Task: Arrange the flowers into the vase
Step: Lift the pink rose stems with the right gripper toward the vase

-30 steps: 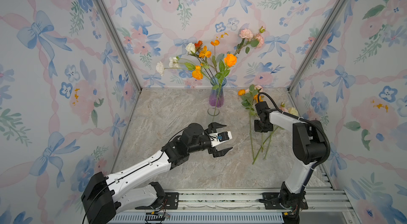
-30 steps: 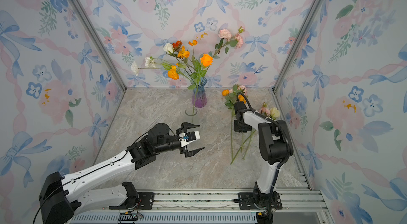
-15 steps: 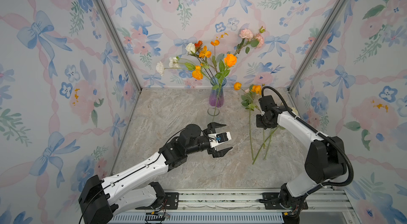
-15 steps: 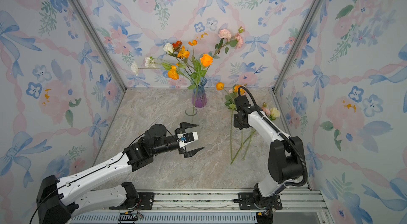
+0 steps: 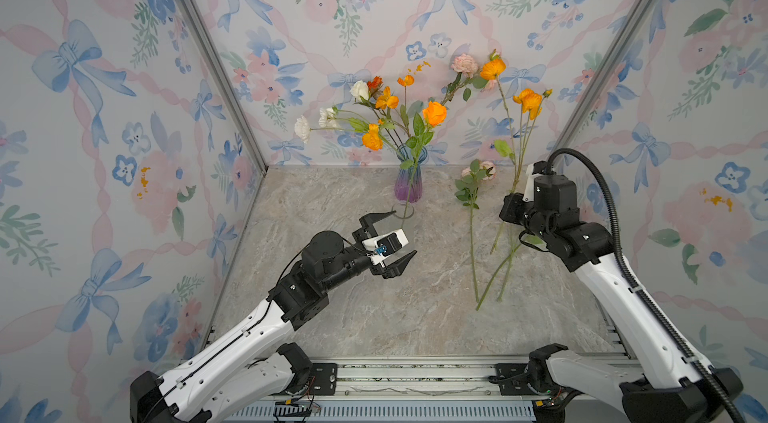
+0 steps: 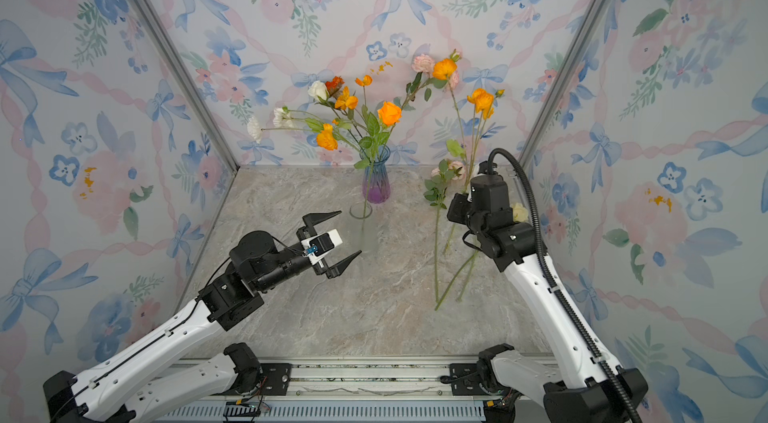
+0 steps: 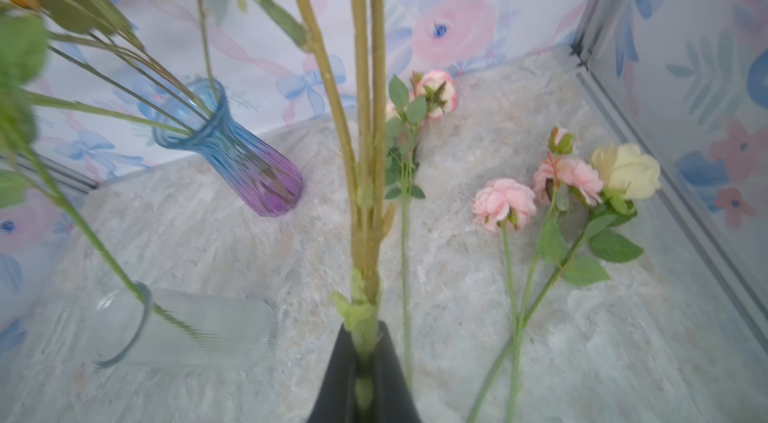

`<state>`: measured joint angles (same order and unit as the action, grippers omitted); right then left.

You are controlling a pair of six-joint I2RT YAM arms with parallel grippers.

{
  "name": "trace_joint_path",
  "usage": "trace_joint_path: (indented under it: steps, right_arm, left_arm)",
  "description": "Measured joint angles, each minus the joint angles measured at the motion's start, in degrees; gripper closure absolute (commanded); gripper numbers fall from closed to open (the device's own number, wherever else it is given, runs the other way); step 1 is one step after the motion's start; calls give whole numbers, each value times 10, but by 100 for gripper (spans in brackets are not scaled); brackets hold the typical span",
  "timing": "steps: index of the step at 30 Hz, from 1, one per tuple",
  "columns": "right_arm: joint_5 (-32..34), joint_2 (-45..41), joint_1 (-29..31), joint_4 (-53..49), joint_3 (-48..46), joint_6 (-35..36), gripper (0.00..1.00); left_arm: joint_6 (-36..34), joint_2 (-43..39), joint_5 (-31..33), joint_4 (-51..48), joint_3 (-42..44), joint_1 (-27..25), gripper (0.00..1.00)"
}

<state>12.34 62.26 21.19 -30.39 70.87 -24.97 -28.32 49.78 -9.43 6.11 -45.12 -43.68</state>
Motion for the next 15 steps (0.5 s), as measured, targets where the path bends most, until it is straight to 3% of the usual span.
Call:
trace_joint_path:
  steps: [6,15]
  right_arm:
    - [47,-37,120,120,-2,65,100]
    - [57,74,240,367,-17,211,100]
  left_arm:
    - [1,-56,37,-2,34,0,2]
    - [5,-96,99,-4,107,3,2]
